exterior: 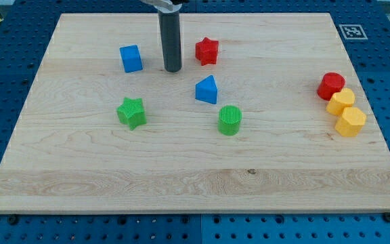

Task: Move red star on right side of the board

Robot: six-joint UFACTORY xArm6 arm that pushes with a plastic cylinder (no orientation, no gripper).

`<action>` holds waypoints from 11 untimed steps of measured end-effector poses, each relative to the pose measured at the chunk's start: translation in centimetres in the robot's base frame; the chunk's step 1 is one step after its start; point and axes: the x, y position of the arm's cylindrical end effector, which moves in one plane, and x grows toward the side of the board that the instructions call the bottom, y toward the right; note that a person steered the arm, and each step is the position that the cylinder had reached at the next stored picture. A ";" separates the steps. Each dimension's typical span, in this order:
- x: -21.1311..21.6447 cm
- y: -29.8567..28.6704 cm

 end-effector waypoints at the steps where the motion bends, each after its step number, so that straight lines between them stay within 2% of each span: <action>1: -1.7 1.0; 4: -3.7 2.7; 6: -3.8 3.4; 8: -3.8 7.6; 11: -2.7 9.7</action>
